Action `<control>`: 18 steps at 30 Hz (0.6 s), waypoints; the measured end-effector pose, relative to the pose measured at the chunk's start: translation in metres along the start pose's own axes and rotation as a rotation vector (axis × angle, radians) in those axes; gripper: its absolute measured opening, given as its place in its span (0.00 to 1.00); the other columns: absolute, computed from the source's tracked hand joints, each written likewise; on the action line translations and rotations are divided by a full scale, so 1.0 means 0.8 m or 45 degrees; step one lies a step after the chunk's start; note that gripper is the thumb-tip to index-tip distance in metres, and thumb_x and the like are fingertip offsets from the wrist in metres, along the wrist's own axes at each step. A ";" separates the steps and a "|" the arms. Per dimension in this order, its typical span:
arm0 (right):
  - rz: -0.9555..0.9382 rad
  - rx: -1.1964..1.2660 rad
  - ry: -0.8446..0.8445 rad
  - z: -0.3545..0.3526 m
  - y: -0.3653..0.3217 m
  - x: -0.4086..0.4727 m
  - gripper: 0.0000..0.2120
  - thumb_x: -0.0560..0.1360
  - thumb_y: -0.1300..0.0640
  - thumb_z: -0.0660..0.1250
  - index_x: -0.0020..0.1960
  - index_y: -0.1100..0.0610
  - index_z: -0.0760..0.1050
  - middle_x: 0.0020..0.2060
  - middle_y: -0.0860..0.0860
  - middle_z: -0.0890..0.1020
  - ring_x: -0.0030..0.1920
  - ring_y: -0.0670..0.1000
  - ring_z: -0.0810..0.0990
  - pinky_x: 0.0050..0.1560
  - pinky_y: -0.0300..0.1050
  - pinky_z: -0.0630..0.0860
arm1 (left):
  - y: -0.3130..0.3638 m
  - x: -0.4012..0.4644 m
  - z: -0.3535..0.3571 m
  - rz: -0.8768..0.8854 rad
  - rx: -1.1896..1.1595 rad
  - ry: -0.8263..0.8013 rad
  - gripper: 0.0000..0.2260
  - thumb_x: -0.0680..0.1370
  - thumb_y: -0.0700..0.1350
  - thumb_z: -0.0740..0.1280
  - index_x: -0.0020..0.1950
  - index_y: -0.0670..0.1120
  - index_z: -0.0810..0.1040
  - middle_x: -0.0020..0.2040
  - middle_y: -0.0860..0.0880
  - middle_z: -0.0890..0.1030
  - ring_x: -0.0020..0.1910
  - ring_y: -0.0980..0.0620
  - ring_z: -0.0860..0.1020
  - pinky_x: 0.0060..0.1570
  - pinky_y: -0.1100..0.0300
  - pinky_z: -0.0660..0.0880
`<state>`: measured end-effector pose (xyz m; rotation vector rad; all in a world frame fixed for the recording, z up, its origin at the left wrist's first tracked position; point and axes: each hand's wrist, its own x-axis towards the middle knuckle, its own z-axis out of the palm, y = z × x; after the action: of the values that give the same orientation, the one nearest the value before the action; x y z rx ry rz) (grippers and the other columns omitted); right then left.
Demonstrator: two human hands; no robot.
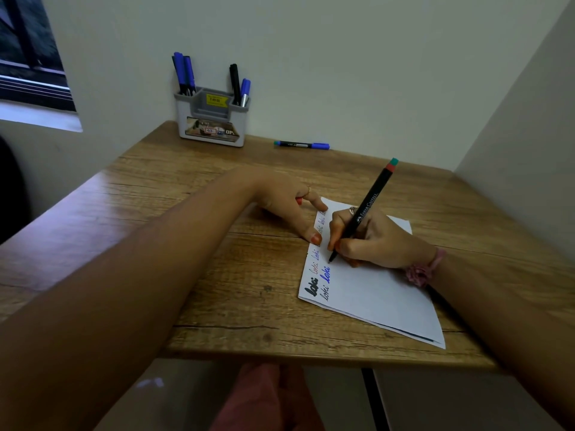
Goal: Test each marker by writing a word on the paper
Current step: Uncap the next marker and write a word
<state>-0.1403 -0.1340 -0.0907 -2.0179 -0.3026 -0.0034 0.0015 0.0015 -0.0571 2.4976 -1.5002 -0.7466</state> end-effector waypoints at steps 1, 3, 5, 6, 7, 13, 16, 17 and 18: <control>0.003 -0.009 0.005 0.001 0.000 0.000 0.11 0.67 0.63 0.65 0.35 0.47 0.79 0.30 0.44 0.81 0.25 0.43 0.74 0.26 0.33 0.72 | 0.000 0.000 0.000 0.001 -0.004 0.000 0.34 0.66 0.63 0.70 0.70 0.63 0.61 0.74 0.52 0.60 0.70 0.50 0.62 0.64 0.55 0.60; 0.015 -0.011 0.020 0.001 0.000 -0.001 0.08 0.66 0.59 0.66 0.35 0.47 0.79 0.30 0.47 0.81 0.25 0.44 0.74 0.26 0.34 0.72 | 0.000 -0.001 0.000 0.010 -0.011 0.007 0.33 0.67 0.62 0.70 0.70 0.62 0.61 0.74 0.52 0.60 0.71 0.49 0.61 0.65 0.54 0.60; 0.003 -0.020 0.022 0.002 0.002 -0.001 0.07 0.65 0.58 0.65 0.35 0.47 0.79 0.30 0.46 0.81 0.25 0.44 0.74 0.26 0.35 0.71 | 0.000 -0.001 0.000 0.013 -0.007 0.013 0.33 0.69 0.61 0.69 0.71 0.62 0.61 0.74 0.52 0.59 0.71 0.49 0.60 0.65 0.54 0.60; -0.007 -0.027 0.027 0.002 0.003 0.000 0.06 0.66 0.58 0.65 0.35 0.47 0.79 0.30 0.47 0.80 0.26 0.45 0.74 0.27 0.36 0.71 | 0.001 -0.001 -0.001 0.010 -0.006 0.013 0.33 0.69 0.60 0.69 0.71 0.61 0.61 0.74 0.52 0.59 0.71 0.49 0.60 0.65 0.55 0.60; -0.011 -0.040 0.039 0.002 0.004 0.001 0.05 0.66 0.57 0.65 0.36 0.49 0.79 0.30 0.49 0.80 0.27 0.48 0.75 0.27 0.38 0.71 | 0.001 -0.001 -0.001 0.006 -0.006 0.010 0.33 0.69 0.60 0.69 0.71 0.61 0.61 0.74 0.52 0.59 0.71 0.49 0.61 0.64 0.54 0.60; 0.005 -0.065 0.027 0.000 0.002 0.000 0.04 0.69 0.62 0.66 0.36 0.56 0.76 0.29 0.48 0.80 0.29 0.45 0.76 0.29 0.33 0.70 | 0.001 -0.001 -0.001 0.002 0.002 0.009 0.34 0.68 0.61 0.69 0.71 0.61 0.61 0.74 0.51 0.60 0.71 0.49 0.61 0.65 0.54 0.60; 0.032 -0.085 0.001 -0.002 0.000 -0.001 0.13 0.70 0.74 0.61 0.37 0.57 0.74 0.28 0.41 0.80 0.30 0.38 0.77 0.32 0.27 0.70 | 0.002 -0.002 -0.001 0.008 0.008 0.004 0.33 0.69 0.60 0.69 0.71 0.61 0.61 0.75 0.51 0.59 0.71 0.48 0.60 0.66 0.53 0.60; 0.033 -0.095 0.012 -0.002 0.001 -0.001 0.14 0.70 0.74 0.61 0.36 0.57 0.75 0.28 0.41 0.80 0.29 0.39 0.77 0.32 0.27 0.70 | 0.002 -0.002 -0.001 0.007 0.008 0.006 0.33 0.69 0.60 0.69 0.71 0.61 0.61 0.75 0.51 0.59 0.71 0.48 0.61 0.66 0.53 0.60; 0.037 -0.094 0.025 -0.001 0.000 0.000 0.14 0.70 0.72 0.62 0.36 0.54 0.76 0.29 0.43 0.80 0.28 0.40 0.76 0.31 0.28 0.69 | 0.002 -0.003 -0.001 0.006 0.006 0.008 0.33 0.68 0.60 0.69 0.71 0.61 0.61 0.74 0.51 0.59 0.71 0.48 0.60 0.66 0.53 0.60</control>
<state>-0.1404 -0.1349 -0.0905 -2.0945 -0.2642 -0.0163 -0.0002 0.0024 -0.0549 2.4967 -1.5068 -0.7343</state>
